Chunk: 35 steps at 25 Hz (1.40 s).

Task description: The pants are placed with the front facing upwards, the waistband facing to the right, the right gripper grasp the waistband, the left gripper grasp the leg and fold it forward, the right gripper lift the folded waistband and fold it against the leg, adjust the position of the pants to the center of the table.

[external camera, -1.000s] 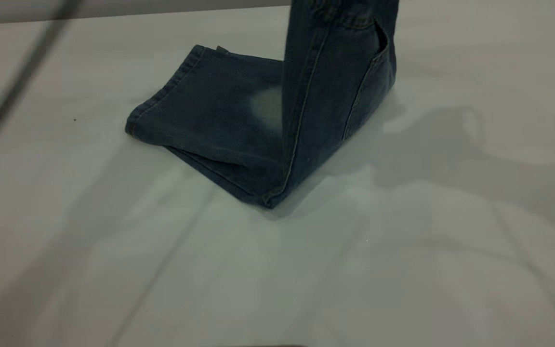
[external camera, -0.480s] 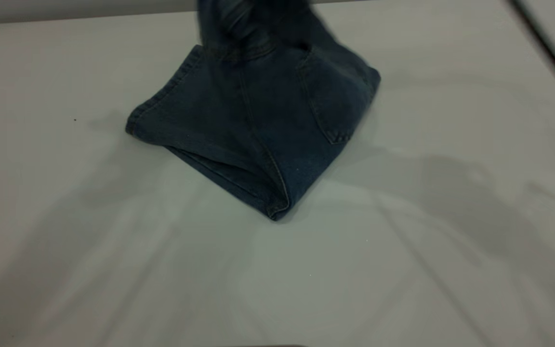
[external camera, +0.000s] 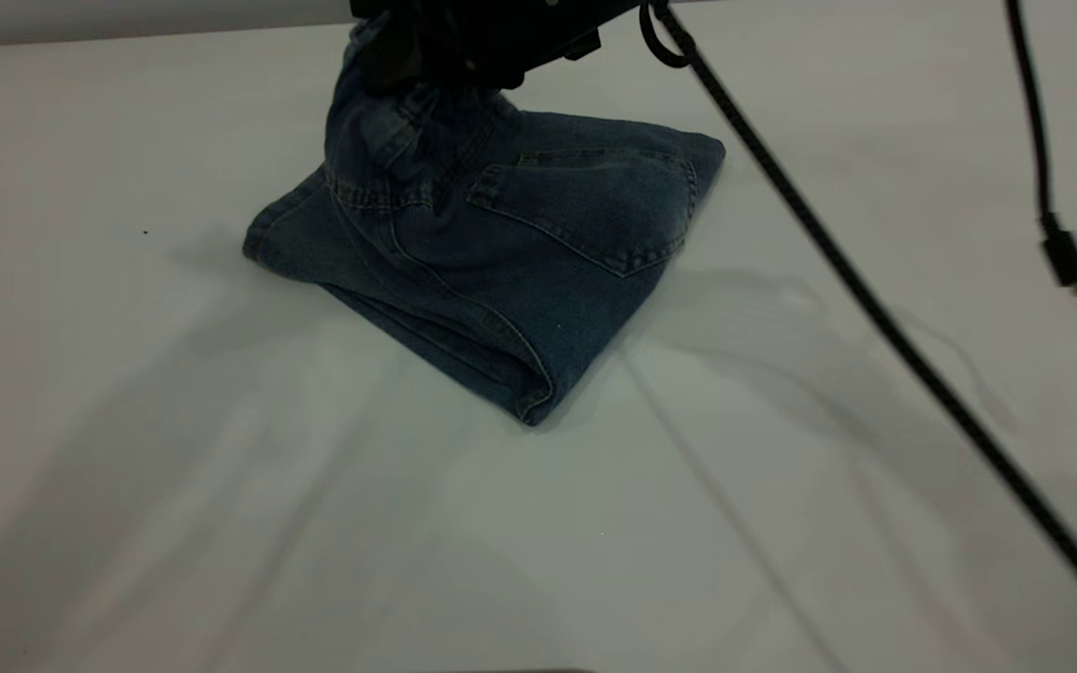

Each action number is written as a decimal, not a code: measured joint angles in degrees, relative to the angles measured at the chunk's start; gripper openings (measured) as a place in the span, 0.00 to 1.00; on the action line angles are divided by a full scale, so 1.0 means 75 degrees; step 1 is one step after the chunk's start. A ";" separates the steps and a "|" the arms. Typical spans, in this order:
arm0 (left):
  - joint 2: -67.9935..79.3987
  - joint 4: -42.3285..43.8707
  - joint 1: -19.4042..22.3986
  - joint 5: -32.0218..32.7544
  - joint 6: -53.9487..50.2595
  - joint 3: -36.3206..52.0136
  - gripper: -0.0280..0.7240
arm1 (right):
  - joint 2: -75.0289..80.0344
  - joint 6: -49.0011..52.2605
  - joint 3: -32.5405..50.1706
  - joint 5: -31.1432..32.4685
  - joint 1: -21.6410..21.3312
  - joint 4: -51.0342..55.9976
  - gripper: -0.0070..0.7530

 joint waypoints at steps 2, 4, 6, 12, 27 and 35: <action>0.0000 -0.0049 0.0000 0.0030 0.0000 0.0000 0.51 | 0.0036 -0.0002 -0.0054 -0.0172 0.0015 0.0006 0.23; 0.0000 -0.0065 0.0000 0.0030 0.0000 0.0000 0.51 | 0.0036 -0.0002 -0.0105 -0.0186 0.0043 0.0006 0.34; 0.0000 -0.0082 0.0000 0.0035 0.0000 0.0000 0.51 | 0.0036 0.0015 -0.0124 -0.0186 0.0049 0.0009 0.47; 0.0000 -0.0082 0.0000 0.0038 0.0000 0.0000 0.51 | -0.0001 0.0310 -0.0168 0.0434 0.0049 -0.0117 0.78; -0.0876 -0.0082 0.0000 -0.0256 0.0000 0.0000 0.51 | 0.0350 1.2102 -0.3401 0.2201 0.1037 -1.0239 0.71; -0.0995 -0.0090 0.0000 -0.0226 0.0007 0.0085 0.51 | 0.1364 1.6099 -0.4973 0.3320 0.1037 -1.1679 0.66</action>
